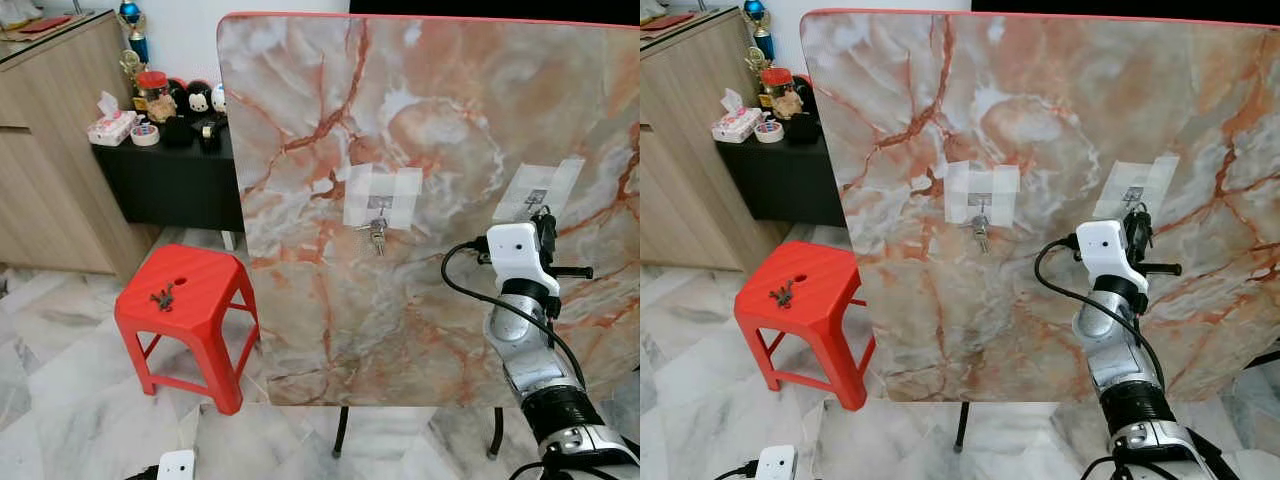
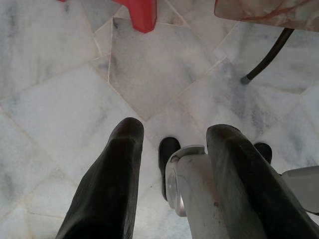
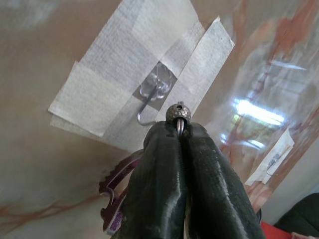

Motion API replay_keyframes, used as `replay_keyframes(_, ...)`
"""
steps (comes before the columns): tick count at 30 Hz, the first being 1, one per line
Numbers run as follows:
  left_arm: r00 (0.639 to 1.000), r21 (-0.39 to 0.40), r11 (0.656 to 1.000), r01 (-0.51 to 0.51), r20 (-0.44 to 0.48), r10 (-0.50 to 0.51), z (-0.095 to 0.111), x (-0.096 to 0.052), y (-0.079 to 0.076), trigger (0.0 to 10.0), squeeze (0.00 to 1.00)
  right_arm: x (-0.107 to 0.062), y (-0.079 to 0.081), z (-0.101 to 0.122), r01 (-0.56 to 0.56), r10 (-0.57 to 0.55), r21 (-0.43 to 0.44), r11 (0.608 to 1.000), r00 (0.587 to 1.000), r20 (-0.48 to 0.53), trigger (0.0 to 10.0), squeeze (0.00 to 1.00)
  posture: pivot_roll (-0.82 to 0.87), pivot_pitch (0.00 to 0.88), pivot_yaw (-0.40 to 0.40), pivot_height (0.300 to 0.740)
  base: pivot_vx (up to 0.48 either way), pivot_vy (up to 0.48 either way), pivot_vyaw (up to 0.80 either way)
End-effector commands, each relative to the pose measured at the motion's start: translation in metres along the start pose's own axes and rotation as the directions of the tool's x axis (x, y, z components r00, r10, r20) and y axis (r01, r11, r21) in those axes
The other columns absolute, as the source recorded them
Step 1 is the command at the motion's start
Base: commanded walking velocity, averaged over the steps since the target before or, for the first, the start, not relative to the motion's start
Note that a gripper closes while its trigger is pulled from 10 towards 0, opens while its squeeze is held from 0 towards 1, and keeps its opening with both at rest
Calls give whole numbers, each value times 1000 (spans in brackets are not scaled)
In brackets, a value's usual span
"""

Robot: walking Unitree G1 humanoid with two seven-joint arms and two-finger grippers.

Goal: Hang keys on a hook

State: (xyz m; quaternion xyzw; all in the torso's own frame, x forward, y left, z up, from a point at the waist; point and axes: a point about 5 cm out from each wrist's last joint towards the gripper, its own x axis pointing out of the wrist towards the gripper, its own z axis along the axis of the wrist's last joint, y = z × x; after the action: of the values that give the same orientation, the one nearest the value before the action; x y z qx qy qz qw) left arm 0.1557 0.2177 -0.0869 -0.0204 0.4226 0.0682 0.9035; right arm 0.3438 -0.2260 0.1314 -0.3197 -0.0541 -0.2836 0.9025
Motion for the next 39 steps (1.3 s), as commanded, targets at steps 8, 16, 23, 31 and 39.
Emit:
replay_keyframes(8,999,-3,999,-43,-17,43,0,-6,38,10000,0,8,2,8,-35,35,15,999,999,14,10000,0,60,0,-48,713,0,0,0)
replay_keyframes(16,999,-5,999,-46,-19,46,-11,-13,46,10000,0,9,6,10,-70,70,11,997,997,13,10000,0,60,0,-49,713,0,0,0)
replay_keyframes(23,999,-1,1000,-25,-27,25,-17,-10,26,10000,0,8,11,11,-99,99,1,995,995,24,10000,0,62,0,-50,713,0,0,0)
replay_keyframes(31,1000,7,1000,-18,-23,18,-6,-4,16,10000,0,8,12,10,-111,111,-7,994,994,20,10000,0,62,0,-50,713,0,0,0)
replay_keyframes(39,999,5,999,-41,-26,41,-5,-7,34,10000,0,4,17,8,-147,147,-22,989,989,10,10000,0,61,0,-49,713,0,0,0)
